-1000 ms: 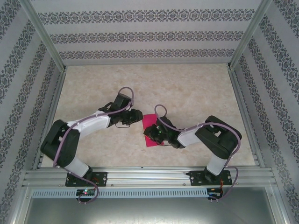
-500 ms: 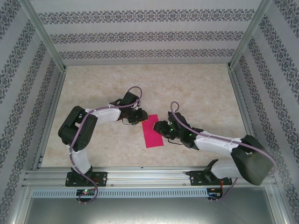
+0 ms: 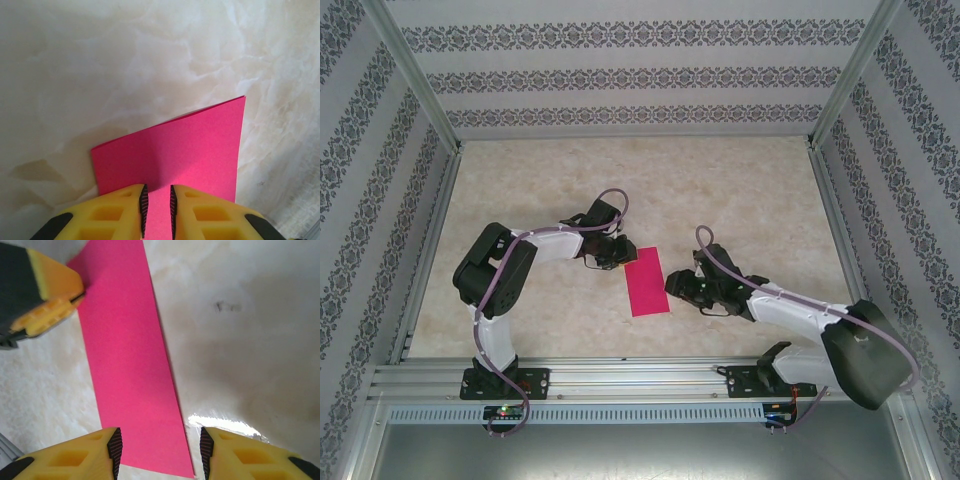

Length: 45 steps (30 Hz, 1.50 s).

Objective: Fold a paper plane with a square sheet of paper (pick it up from the middle)
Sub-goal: Third fold the triangle at the center of the table.

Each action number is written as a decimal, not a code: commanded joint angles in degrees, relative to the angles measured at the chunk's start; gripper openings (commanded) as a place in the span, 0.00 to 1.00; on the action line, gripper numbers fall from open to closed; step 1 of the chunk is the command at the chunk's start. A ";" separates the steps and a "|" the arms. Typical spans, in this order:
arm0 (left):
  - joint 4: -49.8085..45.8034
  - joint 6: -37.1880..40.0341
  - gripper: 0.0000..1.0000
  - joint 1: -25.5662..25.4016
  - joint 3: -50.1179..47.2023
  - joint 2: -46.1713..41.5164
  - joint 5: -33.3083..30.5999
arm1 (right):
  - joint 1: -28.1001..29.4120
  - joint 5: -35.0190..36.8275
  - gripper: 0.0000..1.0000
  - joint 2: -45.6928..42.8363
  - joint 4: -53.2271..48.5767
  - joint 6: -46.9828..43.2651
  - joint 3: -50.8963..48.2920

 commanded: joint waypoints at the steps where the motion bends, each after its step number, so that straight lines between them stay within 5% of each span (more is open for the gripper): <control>1: -0.99 1.79 0.23 -0.54 -0.45 1.54 -2.26 | 0.05 -4.07 0.48 2.72 2.48 -0.76 1.35; 37: 1.97 1.85 0.24 0.61 -3.94 0.55 -0.31 | -0.46 -8.51 0.43 13.32 15.40 3.96 3.32; 45: 1.85 5.34 0.24 0.62 -3.65 -1.18 1.17 | -3.08 -12.19 0.34 19.55 16.16 2.14 7.31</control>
